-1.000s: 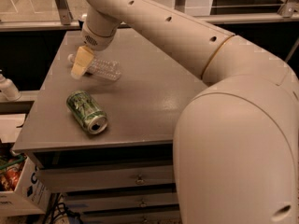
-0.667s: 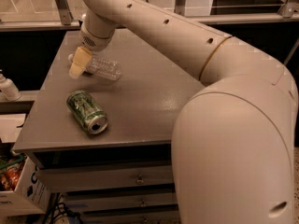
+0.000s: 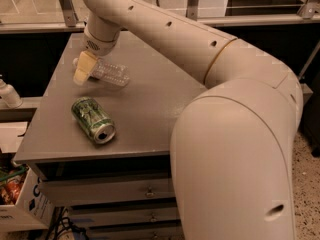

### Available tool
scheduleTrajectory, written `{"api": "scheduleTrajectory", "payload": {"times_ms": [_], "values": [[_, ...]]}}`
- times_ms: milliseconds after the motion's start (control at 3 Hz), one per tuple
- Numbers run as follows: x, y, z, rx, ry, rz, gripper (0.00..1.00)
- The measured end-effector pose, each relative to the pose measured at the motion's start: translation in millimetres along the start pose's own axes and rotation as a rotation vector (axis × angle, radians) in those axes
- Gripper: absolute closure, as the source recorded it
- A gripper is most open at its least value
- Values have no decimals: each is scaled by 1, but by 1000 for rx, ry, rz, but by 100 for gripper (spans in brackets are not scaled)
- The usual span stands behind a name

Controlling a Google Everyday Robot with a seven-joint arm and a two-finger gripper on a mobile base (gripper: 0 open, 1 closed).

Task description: Place water bottle upright

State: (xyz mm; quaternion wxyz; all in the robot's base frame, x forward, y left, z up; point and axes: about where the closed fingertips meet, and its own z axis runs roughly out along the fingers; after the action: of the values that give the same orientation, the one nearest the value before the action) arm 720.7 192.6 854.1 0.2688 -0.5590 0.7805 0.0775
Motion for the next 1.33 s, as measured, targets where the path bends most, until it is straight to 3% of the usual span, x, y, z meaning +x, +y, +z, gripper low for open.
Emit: {"api": "scheduleTrajectory", "payload": {"times_ms": [667,1333], "values": [[-1,-2,17,3,78,2,0],[3,-3,24,17,142,17,41]]}}
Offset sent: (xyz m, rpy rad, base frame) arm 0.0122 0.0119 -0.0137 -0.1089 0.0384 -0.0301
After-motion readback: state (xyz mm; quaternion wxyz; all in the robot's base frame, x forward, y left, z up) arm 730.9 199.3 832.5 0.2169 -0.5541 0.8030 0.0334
